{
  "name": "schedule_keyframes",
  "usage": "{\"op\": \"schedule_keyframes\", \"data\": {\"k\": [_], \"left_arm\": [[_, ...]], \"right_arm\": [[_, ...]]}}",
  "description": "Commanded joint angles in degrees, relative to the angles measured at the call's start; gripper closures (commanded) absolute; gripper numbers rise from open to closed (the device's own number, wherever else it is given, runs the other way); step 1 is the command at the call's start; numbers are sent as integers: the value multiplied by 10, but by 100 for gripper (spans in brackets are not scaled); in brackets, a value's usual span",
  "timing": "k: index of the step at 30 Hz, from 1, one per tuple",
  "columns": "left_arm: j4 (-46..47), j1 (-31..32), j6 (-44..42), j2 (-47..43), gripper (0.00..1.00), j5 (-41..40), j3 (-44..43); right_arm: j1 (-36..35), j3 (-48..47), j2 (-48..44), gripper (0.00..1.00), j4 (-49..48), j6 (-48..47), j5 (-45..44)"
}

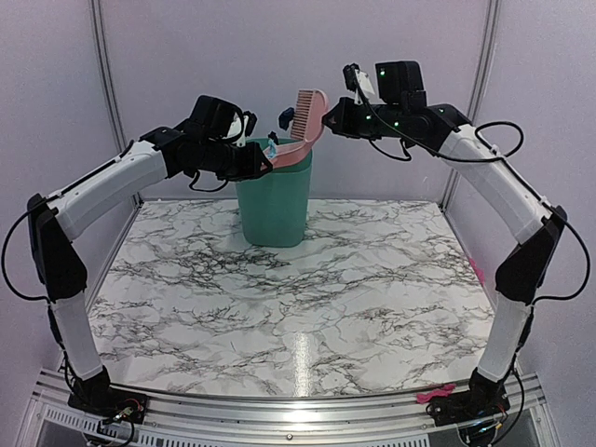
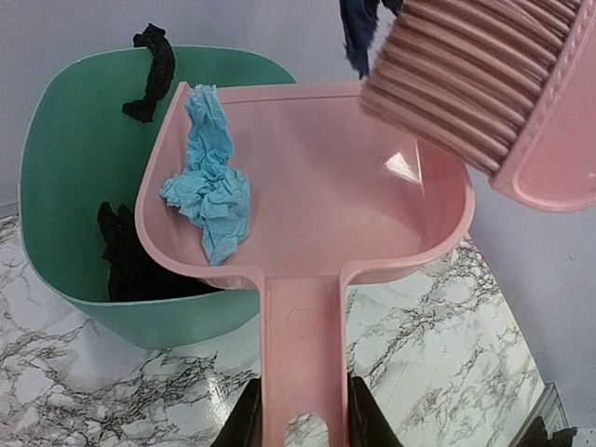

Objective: Sweep away the paper scraps from the table

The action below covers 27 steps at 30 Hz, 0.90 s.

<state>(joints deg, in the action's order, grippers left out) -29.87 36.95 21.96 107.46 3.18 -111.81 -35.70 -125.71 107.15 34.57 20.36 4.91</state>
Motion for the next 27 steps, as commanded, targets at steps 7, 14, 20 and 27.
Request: {"op": "schedule_keyframes", "data": {"k": [7,14,20,27], "left_arm": [[12,-14,15,-13,100,-1,-29],[13,-37,26,-17,100,2,-24],[16,-41,30,-19,100,8,-24],[19,-46,45,-18,100,15,-20]], "right_arm": [[3,-9,-22,100,98,-1,-2],[3,-22,-23,100,130,-6,-1],[3,-26,-13,100,132,-6,15],[3,-13,-9,100,107,-11,34]]}}
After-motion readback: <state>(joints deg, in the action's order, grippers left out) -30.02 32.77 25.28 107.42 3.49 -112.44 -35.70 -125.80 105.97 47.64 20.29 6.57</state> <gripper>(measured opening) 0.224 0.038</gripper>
